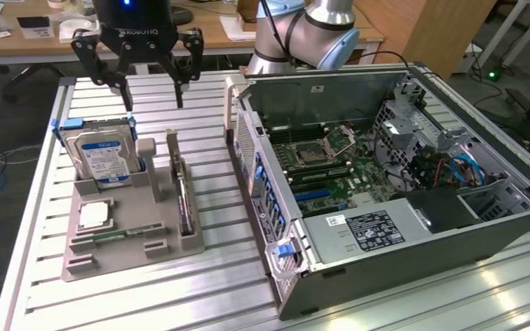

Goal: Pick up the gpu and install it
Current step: 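Pick up the gpu and move the gpu toward the slot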

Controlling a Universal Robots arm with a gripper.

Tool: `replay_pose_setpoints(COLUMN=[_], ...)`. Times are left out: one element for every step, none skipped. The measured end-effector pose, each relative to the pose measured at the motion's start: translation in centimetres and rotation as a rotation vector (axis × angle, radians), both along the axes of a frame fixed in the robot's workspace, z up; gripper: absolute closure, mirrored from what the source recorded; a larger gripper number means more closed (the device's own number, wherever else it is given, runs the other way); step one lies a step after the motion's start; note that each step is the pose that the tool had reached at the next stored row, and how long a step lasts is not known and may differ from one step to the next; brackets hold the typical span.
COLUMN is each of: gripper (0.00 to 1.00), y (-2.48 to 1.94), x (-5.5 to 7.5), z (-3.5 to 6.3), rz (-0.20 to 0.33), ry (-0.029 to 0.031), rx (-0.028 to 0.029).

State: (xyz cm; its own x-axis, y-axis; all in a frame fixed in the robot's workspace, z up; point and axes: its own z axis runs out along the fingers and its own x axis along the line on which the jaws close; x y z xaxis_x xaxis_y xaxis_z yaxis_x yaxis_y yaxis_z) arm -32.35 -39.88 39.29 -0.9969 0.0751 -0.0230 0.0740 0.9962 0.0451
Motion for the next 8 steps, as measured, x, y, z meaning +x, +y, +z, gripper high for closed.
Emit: replay_pose_setpoints(gripper=[0.29, 0.29, 0.29, 0.29, 0.29, 0.29, 0.29, 0.29], y=[0.01, 0.01, 0.01, 0.0, 0.0, -0.03, -0.06, -0.07], x=[-0.01, -0.01, -0.01, 0.0, 0.0, 0.0, 0.0, 0.0], z=[-0.05, -0.12, -0.2, -0.27, -0.33, -0.38, -0.44, -0.5], rz=[0.002, 0.007, 0.015, 0.022, 0.026, 0.028, 0.03, 0.032], ry=[0.0024, 0.0058, 0.0095, 0.0135, 0.0165, 0.0188, 0.0208, 0.0231], rx=[-0.0002, -0.0007, -0.0012, -0.0016, -0.0017, -0.002, -0.0018, -0.002])
